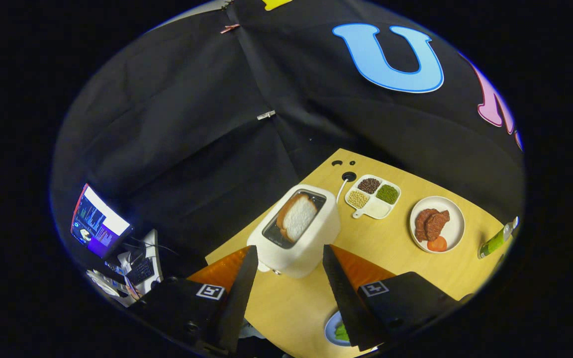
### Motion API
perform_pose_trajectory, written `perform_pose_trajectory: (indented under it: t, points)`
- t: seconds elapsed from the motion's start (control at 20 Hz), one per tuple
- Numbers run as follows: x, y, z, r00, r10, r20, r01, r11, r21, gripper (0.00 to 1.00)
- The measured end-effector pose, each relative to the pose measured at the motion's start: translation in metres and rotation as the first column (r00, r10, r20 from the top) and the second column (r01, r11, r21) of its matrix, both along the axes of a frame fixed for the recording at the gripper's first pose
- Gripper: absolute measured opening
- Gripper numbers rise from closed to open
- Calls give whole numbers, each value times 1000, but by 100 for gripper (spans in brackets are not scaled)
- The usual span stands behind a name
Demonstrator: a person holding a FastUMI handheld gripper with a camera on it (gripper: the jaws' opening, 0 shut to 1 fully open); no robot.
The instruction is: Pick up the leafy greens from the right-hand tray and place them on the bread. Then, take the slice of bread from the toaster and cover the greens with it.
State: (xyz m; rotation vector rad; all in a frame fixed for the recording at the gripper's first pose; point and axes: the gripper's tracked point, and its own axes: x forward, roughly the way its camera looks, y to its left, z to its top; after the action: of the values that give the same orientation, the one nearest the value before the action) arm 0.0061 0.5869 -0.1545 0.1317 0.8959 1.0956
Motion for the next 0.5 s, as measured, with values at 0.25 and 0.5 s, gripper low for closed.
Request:
perform_pose_trajectory:
  t: [0.25,0.5]
  points:
    - [11,55,-19,999,-19,-34,16,996,-91,83]
    - [24,89,-55,996,-81,-46,70,976,-206,83]
